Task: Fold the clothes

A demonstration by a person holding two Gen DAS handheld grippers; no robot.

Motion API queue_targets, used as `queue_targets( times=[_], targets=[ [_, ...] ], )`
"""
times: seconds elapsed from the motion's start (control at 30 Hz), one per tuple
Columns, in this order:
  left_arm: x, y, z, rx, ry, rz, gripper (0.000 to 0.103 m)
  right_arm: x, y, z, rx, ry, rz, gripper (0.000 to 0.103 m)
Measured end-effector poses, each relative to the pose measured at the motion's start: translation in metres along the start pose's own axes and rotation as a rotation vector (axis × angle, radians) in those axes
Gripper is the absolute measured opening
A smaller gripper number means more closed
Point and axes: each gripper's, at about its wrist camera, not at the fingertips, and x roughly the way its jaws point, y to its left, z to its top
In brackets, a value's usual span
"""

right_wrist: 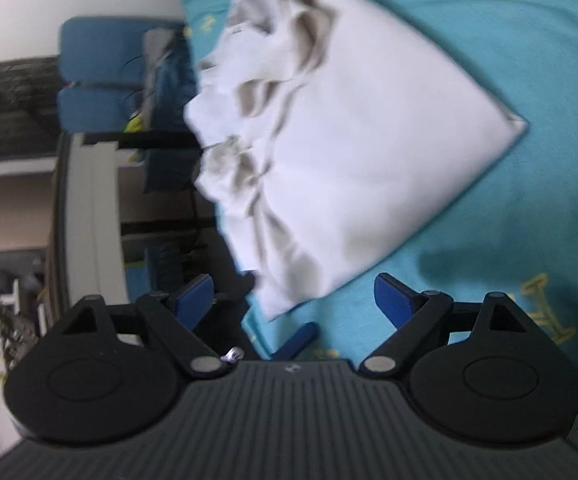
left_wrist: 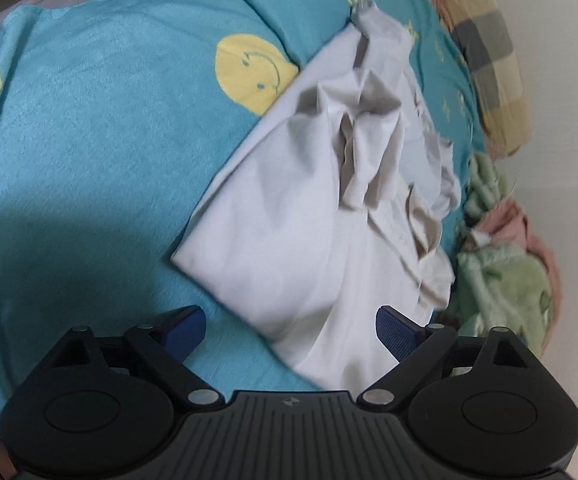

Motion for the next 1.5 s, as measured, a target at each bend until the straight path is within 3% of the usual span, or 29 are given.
queue_targets(
  times=[0.1,0.17,0.23,0.3,0.4,0.47,0.57,0.73,0.97,1.27,1.4,1.5],
  targets=[
    [0.001,0.001,0.000,-0.012,-0.055,-0.005,0.075,-0.005,-0.014,0.004,0.068,-0.079,-0.062,0.088],
    [0.001,0.003,0.000,-0.022,-0.083,0.006,0.061,-0.009,-0.021,0.008,0.093,-0.130,-0.090,0.078],
    [0.000,0.006,0.001,-0.039,-0.104,0.019,0.040,-0.010,-0.025,0.014,0.107,-0.172,-0.100,0.072],
    [-0.003,0.008,0.003,-0.053,-0.120,0.025,0.033,-0.007,-0.025,0.019,0.098,-0.198,-0.107,0.067],
    [-0.013,0.006,0.006,-0.046,-0.161,0.016,0.015,-0.005,-0.022,0.023,0.077,-0.230,-0.132,0.039],
    [-0.023,0.002,0.007,-0.031,-0.202,-0.008,0.012,-0.005,-0.023,0.024,0.073,-0.243,-0.132,0.019],
    [-0.040,-0.008,0.009,0.001,-0.264,-0.066,0.009,-0.014,-0.019,0.023,0.059,-0.283,-0.076,0.012],
    [-0.079,-0.029,0.007,0.020,-0.297,-0.150,0.007,-0.045,0.009,0.019,-0.023,-0.377,0.022,0.010],
    [-0.145,-0.041,-0.027,0.031,-0.300,-0.188,0.007,-0.097,0.043,-0.011,-0.121,-0.447,0.066,0.009],
    [-0.227,-0.027,-0.100,0.028,-0.306,-0.186,0.007,-0.159,0.026,-0.097,-0.132,-0.442,0.071,0.010],
    [-0.232,-0.033,-0.099,0.024,-0.315,-0.184,0.007,-0.171,0.026,-0.106,-0.118,-0.441,0.093,0.010],
    [-0.222,-0.044,-0.082,0.008,-0.322,-0.172,0.007,-0.163,0.037,-0.089,-0.111,-0.438,0.087,0.010]
  ],
)
